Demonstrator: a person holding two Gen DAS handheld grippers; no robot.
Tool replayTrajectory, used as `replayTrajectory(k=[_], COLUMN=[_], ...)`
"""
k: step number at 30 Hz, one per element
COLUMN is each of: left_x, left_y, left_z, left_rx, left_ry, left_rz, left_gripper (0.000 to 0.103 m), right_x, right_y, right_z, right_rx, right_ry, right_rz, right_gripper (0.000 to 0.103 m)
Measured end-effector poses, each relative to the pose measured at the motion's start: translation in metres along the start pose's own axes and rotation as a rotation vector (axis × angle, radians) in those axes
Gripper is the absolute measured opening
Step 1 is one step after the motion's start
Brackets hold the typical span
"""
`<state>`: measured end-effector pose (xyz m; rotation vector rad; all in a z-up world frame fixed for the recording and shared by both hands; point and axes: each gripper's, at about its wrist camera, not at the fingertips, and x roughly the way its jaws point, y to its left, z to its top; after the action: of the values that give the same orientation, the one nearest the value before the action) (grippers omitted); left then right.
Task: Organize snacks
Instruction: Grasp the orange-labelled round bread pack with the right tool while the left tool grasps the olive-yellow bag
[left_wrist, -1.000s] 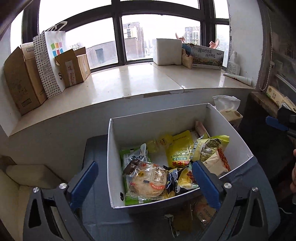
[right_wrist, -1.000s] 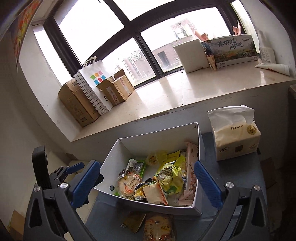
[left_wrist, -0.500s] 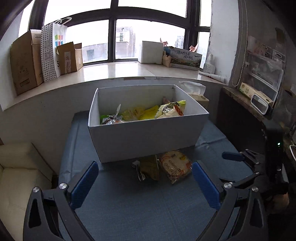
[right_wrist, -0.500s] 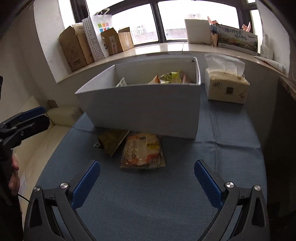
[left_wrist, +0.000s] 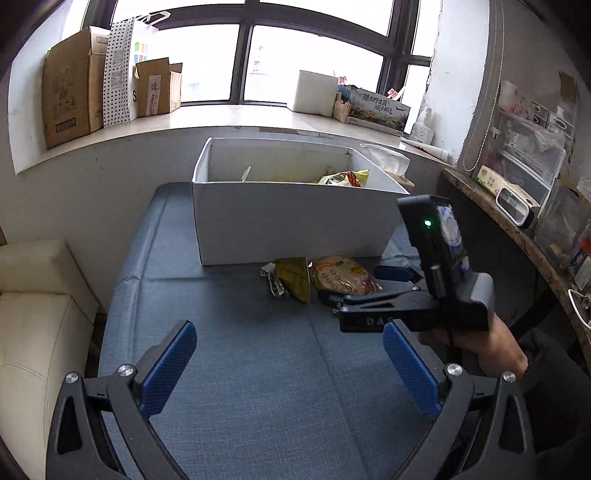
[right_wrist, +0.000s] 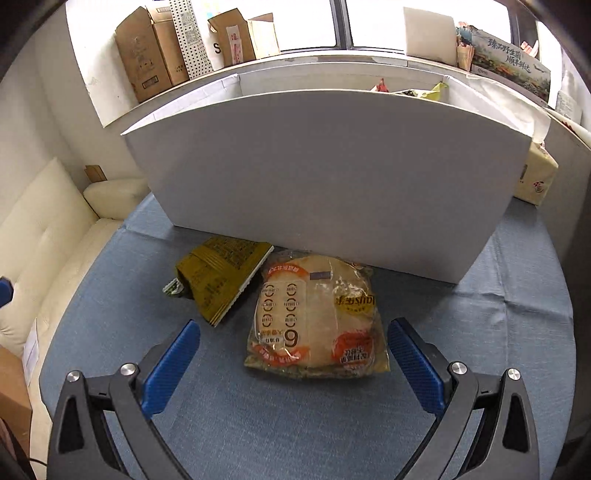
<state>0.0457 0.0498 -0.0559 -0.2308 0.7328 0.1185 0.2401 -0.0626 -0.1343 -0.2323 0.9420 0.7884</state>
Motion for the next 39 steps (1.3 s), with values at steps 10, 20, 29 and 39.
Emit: replayTrajectory(k=[10, 20, 29, 39], left_x=[0.004, 0.016, 0.046, 0.127], left_y=[-0.007, 0.002, -0.003, -0.025], left_z=[-0.012, -0.011, 0.014, 0.044], left_rx=[0.024, -0.021, 0.007, 0.088], left_ry=[0.021, 0.05, 0.067, 0.087], left_rz=[0.007, 0.014, 0.028, 0.124], left_gripper=[0.103, 0.103, 0.103, 0.103], right_x=[0.023, 0.023, -0.053, -0.123], right_y=[-0.001, 0.01, -0.006, -0.051], right_z=[0.007, 0.008, -0.027, -0.068], right_rx=[-0.036, -0.07, -0.011, 0.166], right_ry=[0.041, 0.051, -0.08, -0.188], right_rz=[-0.04, -0.097, -0.102, -0.114], right_gripper=[0.103, 0.077, 0.077, 0.077])
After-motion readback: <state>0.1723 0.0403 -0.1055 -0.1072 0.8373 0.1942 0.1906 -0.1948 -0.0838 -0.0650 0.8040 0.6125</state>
